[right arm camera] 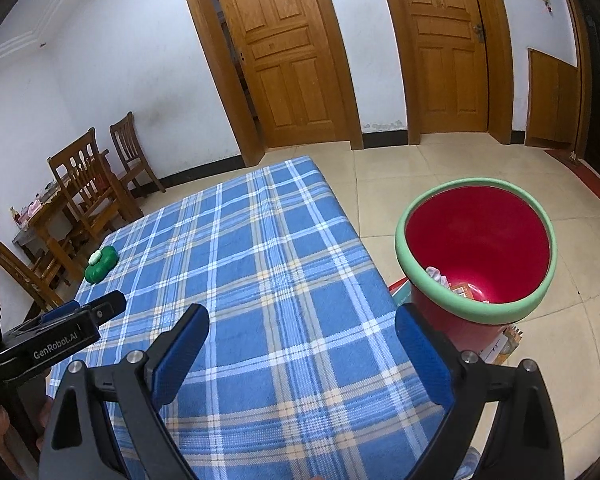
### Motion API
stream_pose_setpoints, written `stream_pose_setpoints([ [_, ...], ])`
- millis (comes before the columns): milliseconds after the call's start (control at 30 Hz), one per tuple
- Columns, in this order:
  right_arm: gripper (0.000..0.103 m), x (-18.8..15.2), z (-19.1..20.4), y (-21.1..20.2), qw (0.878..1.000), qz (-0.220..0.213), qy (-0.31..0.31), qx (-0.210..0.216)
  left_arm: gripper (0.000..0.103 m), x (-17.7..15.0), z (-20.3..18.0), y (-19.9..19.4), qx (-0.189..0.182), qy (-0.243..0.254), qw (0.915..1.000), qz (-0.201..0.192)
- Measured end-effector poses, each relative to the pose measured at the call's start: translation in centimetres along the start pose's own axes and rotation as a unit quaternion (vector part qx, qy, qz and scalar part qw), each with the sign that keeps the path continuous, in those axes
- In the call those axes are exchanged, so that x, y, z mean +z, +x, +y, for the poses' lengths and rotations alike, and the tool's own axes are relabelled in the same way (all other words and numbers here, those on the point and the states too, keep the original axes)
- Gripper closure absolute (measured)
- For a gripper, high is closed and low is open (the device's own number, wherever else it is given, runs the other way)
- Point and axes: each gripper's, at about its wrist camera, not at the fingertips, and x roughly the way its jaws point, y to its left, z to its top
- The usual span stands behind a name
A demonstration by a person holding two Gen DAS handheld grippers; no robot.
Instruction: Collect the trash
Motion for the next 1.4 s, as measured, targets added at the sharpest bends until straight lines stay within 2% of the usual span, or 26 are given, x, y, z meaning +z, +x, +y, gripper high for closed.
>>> stream_pose_setpoints([
  [1400,0.007,-0.12,0.13,0.32,1.000,0.006,-0.001,0.001,0.018,-0.17,0.37,0.35,0.001,-0.005,1.0000,0.002],
])
